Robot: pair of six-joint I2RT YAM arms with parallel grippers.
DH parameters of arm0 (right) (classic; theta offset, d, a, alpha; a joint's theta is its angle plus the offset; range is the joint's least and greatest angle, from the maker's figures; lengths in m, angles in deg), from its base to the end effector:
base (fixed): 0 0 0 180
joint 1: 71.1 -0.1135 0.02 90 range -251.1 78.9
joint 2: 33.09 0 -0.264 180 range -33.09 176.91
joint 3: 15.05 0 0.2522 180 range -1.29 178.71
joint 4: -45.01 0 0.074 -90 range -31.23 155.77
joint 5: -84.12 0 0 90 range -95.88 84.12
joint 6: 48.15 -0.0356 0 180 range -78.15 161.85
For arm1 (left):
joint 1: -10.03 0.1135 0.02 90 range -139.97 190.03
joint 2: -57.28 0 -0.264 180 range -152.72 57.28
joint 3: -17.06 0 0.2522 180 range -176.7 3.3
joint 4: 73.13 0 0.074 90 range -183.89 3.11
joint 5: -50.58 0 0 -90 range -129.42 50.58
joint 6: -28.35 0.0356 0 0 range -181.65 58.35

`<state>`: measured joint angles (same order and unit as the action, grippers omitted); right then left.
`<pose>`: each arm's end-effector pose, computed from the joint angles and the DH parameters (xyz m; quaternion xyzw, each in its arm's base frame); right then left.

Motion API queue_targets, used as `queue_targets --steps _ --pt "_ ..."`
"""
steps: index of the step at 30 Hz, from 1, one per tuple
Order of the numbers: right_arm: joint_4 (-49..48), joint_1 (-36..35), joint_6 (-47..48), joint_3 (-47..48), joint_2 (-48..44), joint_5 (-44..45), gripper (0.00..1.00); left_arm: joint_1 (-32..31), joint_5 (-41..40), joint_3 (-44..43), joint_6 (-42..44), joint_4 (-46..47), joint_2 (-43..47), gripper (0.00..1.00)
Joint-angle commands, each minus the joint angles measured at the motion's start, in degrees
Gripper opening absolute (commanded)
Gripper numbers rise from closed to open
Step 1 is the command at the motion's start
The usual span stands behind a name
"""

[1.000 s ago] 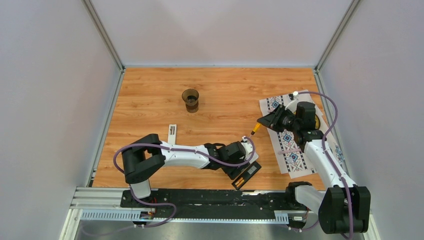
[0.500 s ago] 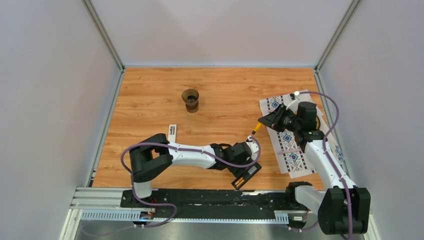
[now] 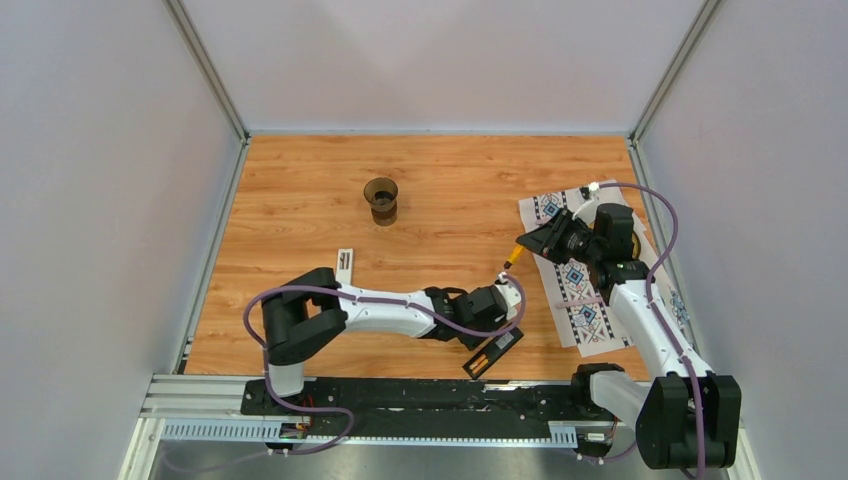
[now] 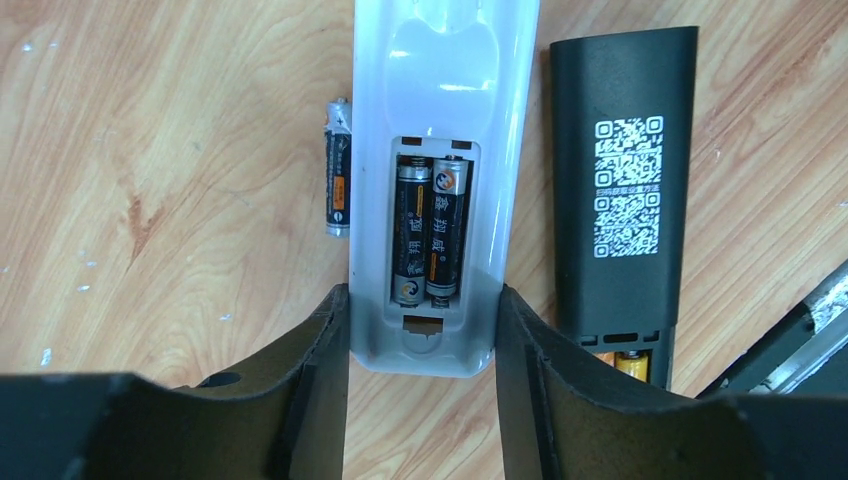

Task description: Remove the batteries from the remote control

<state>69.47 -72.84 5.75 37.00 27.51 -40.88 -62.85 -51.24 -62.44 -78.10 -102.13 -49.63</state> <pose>0.2256 0.0273 0.2498 0.1105 0.8432 0.3975 0.3447 0.1191 -0.3619 0.1593 0.4240 0.8532 -0.1319 0.2737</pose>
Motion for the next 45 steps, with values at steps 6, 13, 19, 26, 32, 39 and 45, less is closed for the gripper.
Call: queue_targets --steps 6,13,19,26,32,39,45 --pt "0.6 0.3 0.5 2.7 -0.7 -1.5 0.0 0.2 -3.9 3.8 -0.4 1.0 17.7 0.16" --pt "0.6 0.4 0.5 3.0 -0.5 -1.4 0.0 2.1 -5.9 8.7 -1.4 -2.2 25.5 0.16" --pt "-0.9 0.4 0.2 2.9 0.6 -1.7 0.0 4.7 -5.1 15.5 -3.2 -0.8 27.7 0.16" --pt "-3.0 0.4 -0.8 2.2 2.1 -2.8 0.0 6.1 -2.9 17.7 -3.6 2.9 22.3 0.16" --pt "-5.7 -0.2 -2.6 1.3 4.2 -4.5 0.0 6.3 0.6 15.5 -1.9 5.8 13.8 0.23" --pt "-6.2 -2.6 -2.3 1.3 4.7 -3.4 0.0 6.2 1.4 16.2 -1.8 6.8 12.1 0.61" --pt "-7.4 -5.2 -2.5 1.2 6.7 -2.4 0.0 6.3 1.0 20.5 -3.2 8.1 16.4 0.74"
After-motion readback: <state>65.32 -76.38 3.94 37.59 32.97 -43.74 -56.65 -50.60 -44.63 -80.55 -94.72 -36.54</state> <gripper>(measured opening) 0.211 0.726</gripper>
